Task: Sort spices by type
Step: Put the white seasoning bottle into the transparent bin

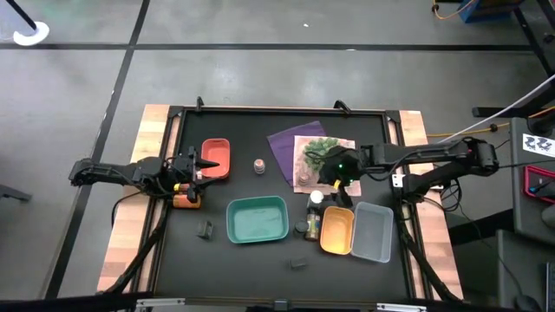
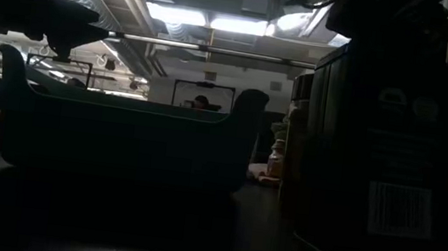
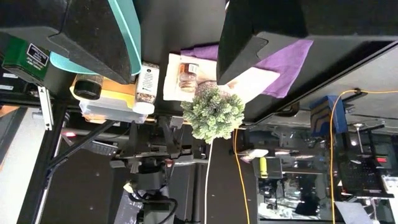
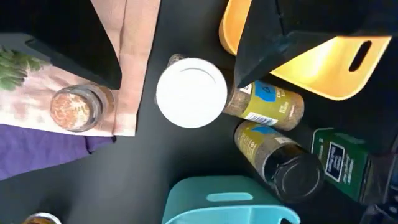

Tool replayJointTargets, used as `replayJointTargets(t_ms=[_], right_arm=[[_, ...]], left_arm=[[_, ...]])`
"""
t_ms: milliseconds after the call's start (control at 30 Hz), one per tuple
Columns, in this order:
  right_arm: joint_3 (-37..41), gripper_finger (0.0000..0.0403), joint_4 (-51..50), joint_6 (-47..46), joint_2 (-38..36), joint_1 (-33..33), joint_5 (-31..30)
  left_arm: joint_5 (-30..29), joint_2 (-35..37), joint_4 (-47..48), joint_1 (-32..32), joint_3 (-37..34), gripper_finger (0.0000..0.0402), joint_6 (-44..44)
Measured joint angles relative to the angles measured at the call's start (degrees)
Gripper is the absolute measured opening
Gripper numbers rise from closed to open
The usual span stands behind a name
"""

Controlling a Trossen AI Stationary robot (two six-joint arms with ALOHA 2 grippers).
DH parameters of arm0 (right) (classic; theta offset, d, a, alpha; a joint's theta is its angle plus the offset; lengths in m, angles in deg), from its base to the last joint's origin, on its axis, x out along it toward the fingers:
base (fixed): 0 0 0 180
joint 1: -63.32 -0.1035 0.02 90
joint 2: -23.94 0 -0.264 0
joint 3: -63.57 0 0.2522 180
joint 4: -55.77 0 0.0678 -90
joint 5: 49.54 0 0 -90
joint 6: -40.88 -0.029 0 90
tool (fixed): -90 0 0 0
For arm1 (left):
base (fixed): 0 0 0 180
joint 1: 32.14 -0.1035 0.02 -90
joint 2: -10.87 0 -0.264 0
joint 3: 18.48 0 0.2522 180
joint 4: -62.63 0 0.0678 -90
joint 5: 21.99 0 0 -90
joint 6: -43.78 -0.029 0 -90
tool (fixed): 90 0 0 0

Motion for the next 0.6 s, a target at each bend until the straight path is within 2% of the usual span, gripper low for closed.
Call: replayJointTargets(t_ms=[133,333,600], right_arm=[[0.0,0.0312,0.3,3.4,0.7,-3.6,-3.6],[0.0,0.0312,0.5,5.7,2.9,-8.2,-15.7],[0.0,0.0312,2.4,5.7,6.7,-8.8,-14.4]], left_arm=[[0.0,0.0,0.0,0.0,0.0,0.0227,0.0],[0.0,0.0,0.0,0.0,0.0,0.0227,0.0],[0.0,0.0,0.0,0.0,0.0,0.0227,0.0]])
